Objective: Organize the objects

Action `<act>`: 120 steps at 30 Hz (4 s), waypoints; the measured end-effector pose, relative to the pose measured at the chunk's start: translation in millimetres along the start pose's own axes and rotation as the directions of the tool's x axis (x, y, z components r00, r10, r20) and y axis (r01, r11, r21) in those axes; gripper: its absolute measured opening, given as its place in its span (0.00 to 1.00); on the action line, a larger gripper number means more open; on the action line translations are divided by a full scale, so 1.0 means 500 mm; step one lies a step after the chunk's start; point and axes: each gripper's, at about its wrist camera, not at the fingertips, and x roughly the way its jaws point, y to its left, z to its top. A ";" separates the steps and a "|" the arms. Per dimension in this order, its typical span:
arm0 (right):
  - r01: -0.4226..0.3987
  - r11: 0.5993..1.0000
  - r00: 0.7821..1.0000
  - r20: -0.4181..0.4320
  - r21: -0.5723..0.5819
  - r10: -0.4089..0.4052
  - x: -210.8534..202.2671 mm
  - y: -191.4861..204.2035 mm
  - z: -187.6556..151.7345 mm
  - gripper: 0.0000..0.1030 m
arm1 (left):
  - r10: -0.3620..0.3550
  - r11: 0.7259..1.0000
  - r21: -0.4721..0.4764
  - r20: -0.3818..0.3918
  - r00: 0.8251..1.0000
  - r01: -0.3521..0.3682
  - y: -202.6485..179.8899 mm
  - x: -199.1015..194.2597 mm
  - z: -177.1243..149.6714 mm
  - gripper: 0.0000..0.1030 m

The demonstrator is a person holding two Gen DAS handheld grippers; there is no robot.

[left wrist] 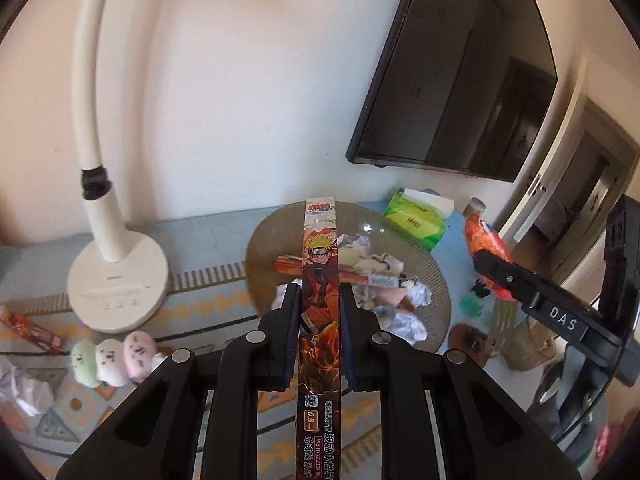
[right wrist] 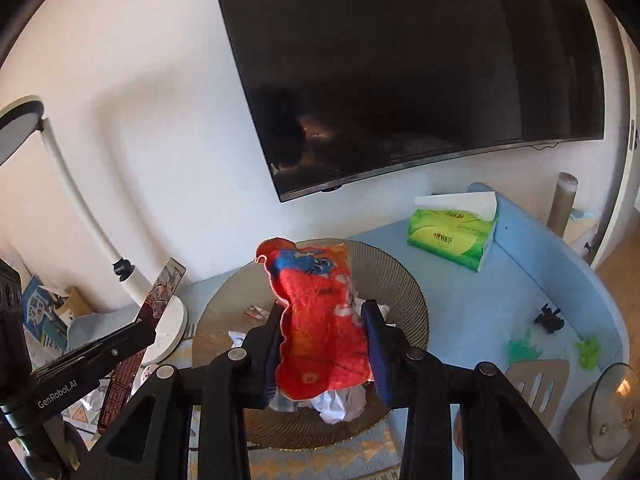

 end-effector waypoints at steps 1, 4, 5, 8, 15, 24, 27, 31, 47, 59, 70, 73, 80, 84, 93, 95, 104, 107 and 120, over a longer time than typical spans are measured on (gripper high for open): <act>0.007 1.000 1.000 -0.001 0.000 -0.007 0.020 -0.003 0.004 0.39 | -0.029 0.999 -0.035 -0.005 1.000 0.029 -0.002 0.025 0.012 0.15; 0.087 0.995 0.995 -0.049 -0.049 -0.089 0.074 -0.007 0.004 0.66 | -0.051 0.998 -0.043 0.013 0.999 0.051 -0.009 0.085 0.037 0.51; 0.099 0.993 0.993 -0.051 -0.069 -0.103 0.074 -0.009 -0.002 0.66 | -0.048 0.998 -0.040 0.003 0.999 0.048 -0.006 0.100 0.040 0.54; 0.046 0.990 0.998 -0.035 -0.131 -0.051 0.031 -0.001 -0.039 0.66 | -0.136 0.987 -0.086 -0.042 0.990 0.132 0.027 0.095 0.026 0.54; -0.144 0.966 0.986 -0.115 -0.215 0.121 -0.074 0.095 -0.163 0.67 | -0.018 0.996 -0.082 0.001 1.000 0.018 0.103 -0.083 -0.060 0.54; -0.262 0.905 0.951 -0.251 -0.335 0.182 -0.055 0.271 -0.368 0.67 | 0.286 0.889 -0.374 0.001 0.958 -0.265 0.360 -0.338 -0.308 0.76; -0.286 0.918 0.933 -0.298 -0.274 0.202 -0.006 0.282 -0.404 0.67 | 0.399 0.807 -0.453 -0.052 0.916 -0.377 0.444 -0.373 -0.394 0.76; -0.218 0.945 0.942 -0.306 -0.244 0.138 0.047 0.283 -0.425 0.67 | 0.531 0.750 -0.420 -0.077 0.844 -0.511 0.481 -0.371 -0.421 0.76; -0.166 0.954 0.939 -0.335 -0.250 0.076 0.069 0.287 -0.432 0.93 | 0.568 0.752 -0.282 -0.180 0.803 -0.596 0.468 -0.280 -0.421 0.99; -0.184 0.948 0.933 -0.350 -0.260 0.085 0.076 0.299 -0.436 1.00 | 0.590 0.742 -0.246 -0.203 0.782 -0.624 0.466 -0.270 -0.425 0.99; -0.163 0.939 0.933 -0.357 -0.302 0.048 0.077 0.308 -0.440 1.00 | 0.594 0.740 -0.239 -0.207 0.777 -0.629 0.463 -0.266 -0.426 0.99; -0.164 0.940 0.933 -0.356 -0.301 0.049 0.076 0.309 -0.440 1.00 | 0.569 0.752 -0.259 -0.207 0.796 -0.606 0.473 -0.274 -0.423 0.99; -0.319 0.865 0.925 -0.328 -0.389 0.193 0.024 0.383 -0.396 1.00 | 0.521 0.809 -0.251 -0.110 0.846 -0.531 0.592 -0.348 -0.347 0.99; -0.482 0.737 0.868 -0.375 -0.475 0.326 0.010 0.531 -0.350 1.00 | 0.454 0.864 -0.197 -0.092 0.886 -0.463 0.682 -0.325 -0.301 0.99; -0.588 0.587 0.795 -0.533 -0.556 0.290 0.197 0.764 -0.386 0.72 | 0.402 0.908 -0.098 -0.071 0.913 -0.407 0.740 -0.257 -0.276 0.98; -0.611 0.563 0.782 -0.537 -0.556 0.318 0.213 0.786 -0.393 0.72 | 0.388 0.913 -0.109 -0.055 0.920 -0.392 0.749 -0.254 -0.276 0.98; -0.579 0.544 0.812 -0.495 -0.607 0.310 0.246 0.823 -0.423 0.46 | 0.358 0.928 -0.087 -0.055 0.932 -0.362 0.740 -0.250 -0.279 0.48; -0.581 0.572 0.809 -0.486 -0.579 0.329 0.200 0.783 -0.413 0.46 | 0.360 0.927 -0.092 -0.057 0.931 -0.364 0.737 -0.257 -0.281 0.47; -0.421 0.788 0.884 -0.397 -0.449 0.246 -0.060 0.327 -0.394 0.46 | 0.289 0.957 0.038 -0.100 0.952 -0.286 0.431 -0.317 -0.360 0.47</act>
